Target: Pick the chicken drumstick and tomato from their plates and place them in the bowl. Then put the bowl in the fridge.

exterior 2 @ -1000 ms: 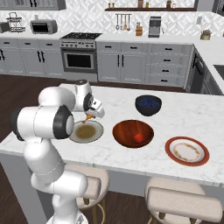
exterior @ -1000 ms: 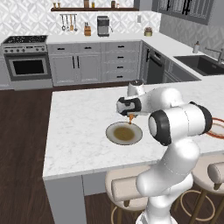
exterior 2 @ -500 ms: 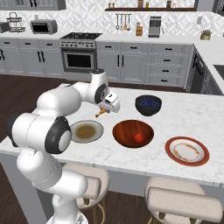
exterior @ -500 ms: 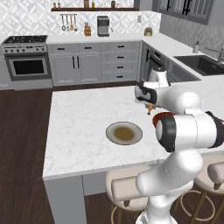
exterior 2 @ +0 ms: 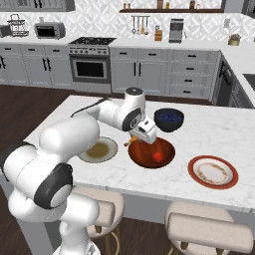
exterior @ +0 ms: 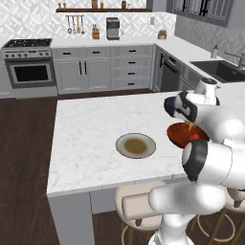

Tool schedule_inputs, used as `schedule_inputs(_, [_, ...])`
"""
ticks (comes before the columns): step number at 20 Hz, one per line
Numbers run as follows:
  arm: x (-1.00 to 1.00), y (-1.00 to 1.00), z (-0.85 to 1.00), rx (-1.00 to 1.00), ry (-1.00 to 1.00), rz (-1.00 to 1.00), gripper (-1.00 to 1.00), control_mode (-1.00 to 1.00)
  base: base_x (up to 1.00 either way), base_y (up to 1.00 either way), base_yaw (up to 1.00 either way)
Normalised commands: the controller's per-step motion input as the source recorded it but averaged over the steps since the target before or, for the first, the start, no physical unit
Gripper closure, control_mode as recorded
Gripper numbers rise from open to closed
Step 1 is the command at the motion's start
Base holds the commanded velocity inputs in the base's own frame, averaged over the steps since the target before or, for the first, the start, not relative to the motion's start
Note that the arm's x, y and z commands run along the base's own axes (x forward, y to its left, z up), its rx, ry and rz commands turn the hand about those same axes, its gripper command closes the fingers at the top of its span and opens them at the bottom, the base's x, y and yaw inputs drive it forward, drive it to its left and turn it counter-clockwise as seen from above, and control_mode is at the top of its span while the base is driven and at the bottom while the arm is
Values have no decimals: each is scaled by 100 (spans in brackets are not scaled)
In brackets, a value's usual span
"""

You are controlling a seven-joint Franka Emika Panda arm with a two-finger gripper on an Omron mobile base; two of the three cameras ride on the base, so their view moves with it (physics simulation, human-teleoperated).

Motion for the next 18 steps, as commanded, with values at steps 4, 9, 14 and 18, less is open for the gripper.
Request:
schedule_inputs(4, [11, -66, 0, 15, 0, 0, 100, -100, 0, 0, 0])
schedule_inputs(9, [47, -19, -28, 1, 0, 0, 100, -100, 0, 0, 0])
schedule_inputs(14, [55, 15, -46, -1, 2, 0, 100, -100, 0, 0, 0])
schedule_inputs(18, [42, -1, -33, -5, 0, 0, 100, -100, 0, 0, 0])
